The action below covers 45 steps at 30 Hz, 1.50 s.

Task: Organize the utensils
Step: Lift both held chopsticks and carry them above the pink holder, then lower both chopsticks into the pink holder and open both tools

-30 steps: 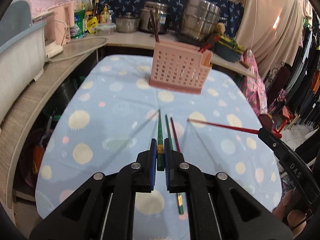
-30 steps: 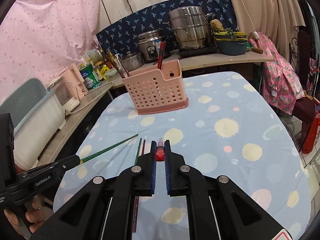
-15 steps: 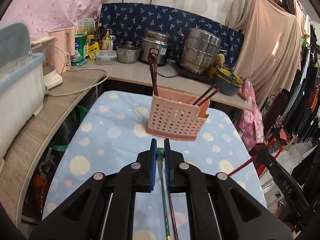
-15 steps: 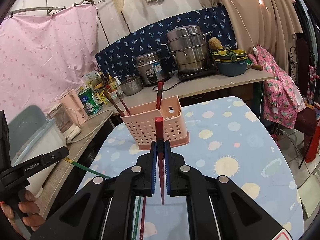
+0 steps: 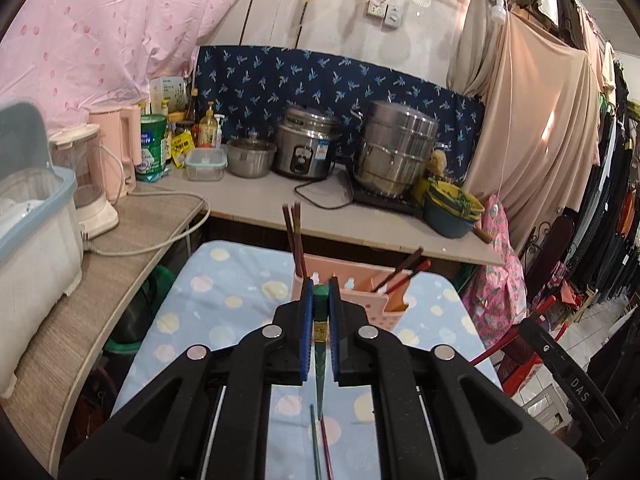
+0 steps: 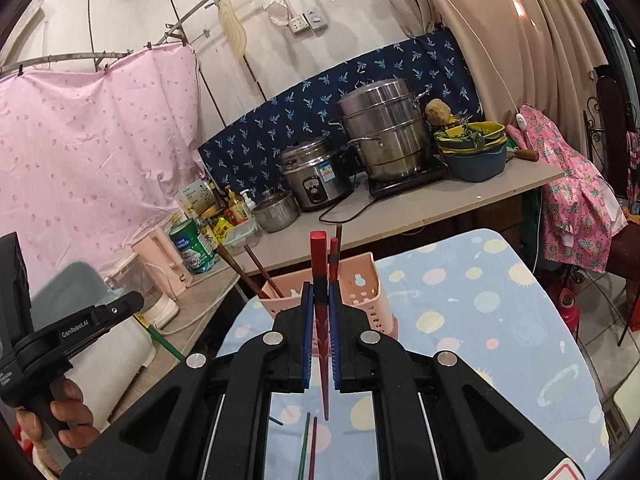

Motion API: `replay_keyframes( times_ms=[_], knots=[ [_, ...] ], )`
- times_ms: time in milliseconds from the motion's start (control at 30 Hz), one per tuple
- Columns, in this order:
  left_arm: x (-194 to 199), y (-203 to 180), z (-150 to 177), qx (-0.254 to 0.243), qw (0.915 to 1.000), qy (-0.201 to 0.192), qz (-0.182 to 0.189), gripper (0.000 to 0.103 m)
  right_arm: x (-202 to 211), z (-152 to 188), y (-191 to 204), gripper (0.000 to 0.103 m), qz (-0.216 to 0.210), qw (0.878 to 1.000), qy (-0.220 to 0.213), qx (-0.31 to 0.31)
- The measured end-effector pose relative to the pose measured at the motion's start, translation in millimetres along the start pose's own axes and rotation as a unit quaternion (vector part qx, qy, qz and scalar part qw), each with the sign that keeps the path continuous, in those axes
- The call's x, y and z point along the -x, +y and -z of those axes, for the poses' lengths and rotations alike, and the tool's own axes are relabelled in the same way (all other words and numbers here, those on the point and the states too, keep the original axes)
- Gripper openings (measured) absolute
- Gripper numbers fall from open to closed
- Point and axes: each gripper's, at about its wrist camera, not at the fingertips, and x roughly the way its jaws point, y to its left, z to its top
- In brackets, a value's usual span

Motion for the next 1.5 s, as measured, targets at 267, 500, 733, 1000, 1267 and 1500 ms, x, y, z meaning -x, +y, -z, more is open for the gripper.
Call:
replay_keyframes(
  times_ms=[267,500,733,1000,1267,1500],
  knots=[
    [-6.2,-12.1,-48.9,0.002,0.9987,-0.051,0.001,0.007,-12.2,-48.1,5.5,0.007,-0.015,0.999,-0.049,-0.01],
    [-20.2,-21.8,-82.6,-0.002,0.9952,-0.098,-0.002,0.007,-38.5,-82.9,14.0,0.007,-0.024,0.997,-0.079,-0.01],
    [-42.1,-22.1,-105.5,-0.005,0.9919,-0.126,-0.005,0.007,-69.9,-102.8,24.0,0.007,-0.028,0.995,-0.093,0.002],
    [-79.5,-14.3,-100.6,0.0,0.9933,-0.114,-0.016,0.007,-112.7,-95.1,23.0,0.007,-0.015,0.997,-0.07,0.012],
    [-107.6,-7.8,-80.0,-0.002,0.9966,-0.08,-0.022,0.007,-144.2,-73.1,12.6,0.007,0.004,0.999,-0.029,0.018],
    [-119.3,-8.1,-71.5,-0.005,0.9977,-0.061,-0.028,0.007,-159.3,-63.0,8.4,0.008,0.018,1.0,-0.005,0.023]
  ],
)
